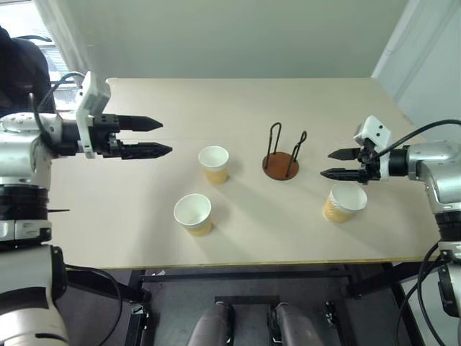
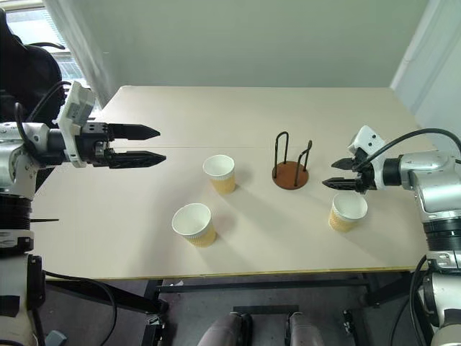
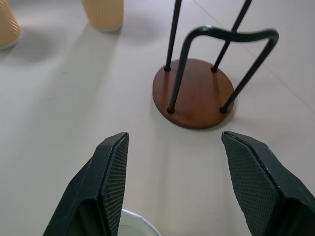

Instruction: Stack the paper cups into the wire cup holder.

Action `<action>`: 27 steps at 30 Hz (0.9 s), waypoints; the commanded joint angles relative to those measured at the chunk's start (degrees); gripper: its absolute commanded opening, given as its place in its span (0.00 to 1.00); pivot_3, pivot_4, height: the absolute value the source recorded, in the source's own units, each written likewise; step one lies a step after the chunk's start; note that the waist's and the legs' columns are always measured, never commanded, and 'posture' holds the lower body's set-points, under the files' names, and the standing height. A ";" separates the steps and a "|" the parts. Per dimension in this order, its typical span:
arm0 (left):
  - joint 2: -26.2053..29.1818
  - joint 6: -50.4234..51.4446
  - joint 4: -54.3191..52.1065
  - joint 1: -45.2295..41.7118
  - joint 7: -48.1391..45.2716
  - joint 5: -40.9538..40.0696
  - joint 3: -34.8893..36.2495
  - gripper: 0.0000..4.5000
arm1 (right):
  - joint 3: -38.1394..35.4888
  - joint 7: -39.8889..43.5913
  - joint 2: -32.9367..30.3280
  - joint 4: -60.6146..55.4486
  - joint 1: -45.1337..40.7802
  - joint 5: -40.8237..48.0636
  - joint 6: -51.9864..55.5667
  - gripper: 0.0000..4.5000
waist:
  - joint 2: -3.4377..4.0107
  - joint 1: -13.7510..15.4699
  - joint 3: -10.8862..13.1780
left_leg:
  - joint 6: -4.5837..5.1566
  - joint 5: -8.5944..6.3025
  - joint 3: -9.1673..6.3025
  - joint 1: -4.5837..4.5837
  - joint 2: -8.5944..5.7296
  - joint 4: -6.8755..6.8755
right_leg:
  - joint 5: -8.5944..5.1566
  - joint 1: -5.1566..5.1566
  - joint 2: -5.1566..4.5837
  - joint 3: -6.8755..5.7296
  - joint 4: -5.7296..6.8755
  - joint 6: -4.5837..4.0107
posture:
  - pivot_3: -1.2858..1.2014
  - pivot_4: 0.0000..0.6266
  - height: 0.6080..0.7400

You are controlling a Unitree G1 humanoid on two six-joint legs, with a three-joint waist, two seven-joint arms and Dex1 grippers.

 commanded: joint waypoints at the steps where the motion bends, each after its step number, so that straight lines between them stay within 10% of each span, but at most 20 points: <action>1: 0.17 -0.33 -2.57 0.58 -0.07 -0.13 0.53 0.99 | 0.67 -1.96 1.60 0.82 -4.76 -0.35 0.80 0.67 | 0.00 -0.22 0.00 | 0.07 0.04 0.00 0.02 0.00 0.00 | 0.00 -0.01 0.00 0.00 0.03 0.00 | 0.52 0.24 1.00; 27: 1.62 0.66 -6.28 4.23 3.17 -1.80 4.50 0.99 | 6.05 -15.42 10.52 4.34 -9.42 -7.15 4.86 0.67 | -0.02 -0.08 -0.01 | 0.00 -0.05 0.00 -0.01 0.02 0.04 | 0.03 -0.09 0.00 -0.07 0.05 -0.11 | 0.52 0.24 1.00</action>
